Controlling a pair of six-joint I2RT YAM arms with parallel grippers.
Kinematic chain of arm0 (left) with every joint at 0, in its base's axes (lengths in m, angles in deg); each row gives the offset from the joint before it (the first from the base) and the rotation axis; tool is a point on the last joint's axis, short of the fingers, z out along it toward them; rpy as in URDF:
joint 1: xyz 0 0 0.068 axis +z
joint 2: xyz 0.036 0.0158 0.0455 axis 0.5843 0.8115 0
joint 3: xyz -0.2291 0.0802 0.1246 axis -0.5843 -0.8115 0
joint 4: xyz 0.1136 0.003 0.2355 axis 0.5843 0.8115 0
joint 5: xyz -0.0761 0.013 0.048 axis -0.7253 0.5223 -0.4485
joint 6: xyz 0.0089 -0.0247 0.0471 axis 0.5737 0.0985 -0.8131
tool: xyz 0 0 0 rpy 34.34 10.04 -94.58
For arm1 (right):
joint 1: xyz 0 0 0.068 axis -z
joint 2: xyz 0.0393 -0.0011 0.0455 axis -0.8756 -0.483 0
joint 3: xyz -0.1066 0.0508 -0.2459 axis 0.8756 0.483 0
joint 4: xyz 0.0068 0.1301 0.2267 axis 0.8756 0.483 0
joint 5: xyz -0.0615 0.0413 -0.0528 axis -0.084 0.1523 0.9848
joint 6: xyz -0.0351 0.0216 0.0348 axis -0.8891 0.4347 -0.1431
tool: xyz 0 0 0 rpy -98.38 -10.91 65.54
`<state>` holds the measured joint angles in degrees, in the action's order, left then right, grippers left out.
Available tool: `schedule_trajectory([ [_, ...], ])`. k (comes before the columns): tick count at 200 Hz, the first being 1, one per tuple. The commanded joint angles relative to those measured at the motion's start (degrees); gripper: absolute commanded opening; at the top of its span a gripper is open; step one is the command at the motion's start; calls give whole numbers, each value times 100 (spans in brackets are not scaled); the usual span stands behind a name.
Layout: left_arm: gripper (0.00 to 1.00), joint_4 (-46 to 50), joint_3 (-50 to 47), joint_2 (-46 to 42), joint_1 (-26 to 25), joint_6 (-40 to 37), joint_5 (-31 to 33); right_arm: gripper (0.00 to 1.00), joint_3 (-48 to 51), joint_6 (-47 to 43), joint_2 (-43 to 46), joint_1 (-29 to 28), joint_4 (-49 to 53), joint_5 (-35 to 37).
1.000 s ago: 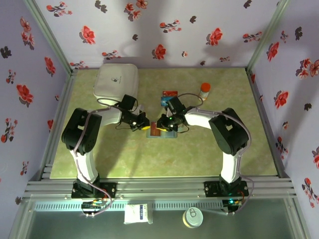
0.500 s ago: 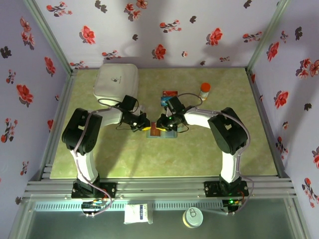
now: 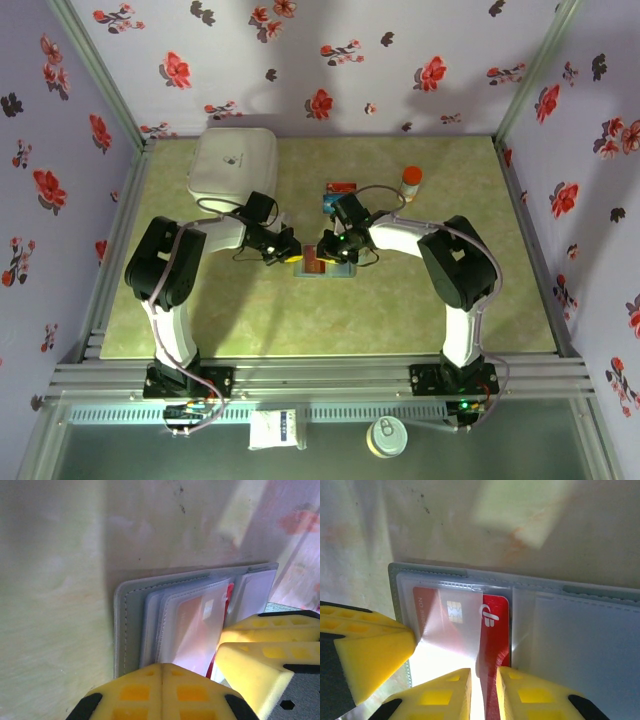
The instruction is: Take the credit cards out of the card holder
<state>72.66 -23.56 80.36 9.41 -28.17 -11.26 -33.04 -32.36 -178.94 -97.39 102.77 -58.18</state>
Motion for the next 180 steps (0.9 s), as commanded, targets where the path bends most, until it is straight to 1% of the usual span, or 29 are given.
schedule_trajectory([
  [1,0,281,-71,120,-28,-185,169,23,-78,-164,68,-20,412,322],
  [93,0,435,138,-258,-68,-125,161,23,-5,-124,402,-11,353,292],
  [146,0,492,323,-175,-304,-77,172,24,135,-55,452,56,179,253],
  [180,0,638,336,-113,-348,-112,378,24,233,6,437,109,49,147],
])
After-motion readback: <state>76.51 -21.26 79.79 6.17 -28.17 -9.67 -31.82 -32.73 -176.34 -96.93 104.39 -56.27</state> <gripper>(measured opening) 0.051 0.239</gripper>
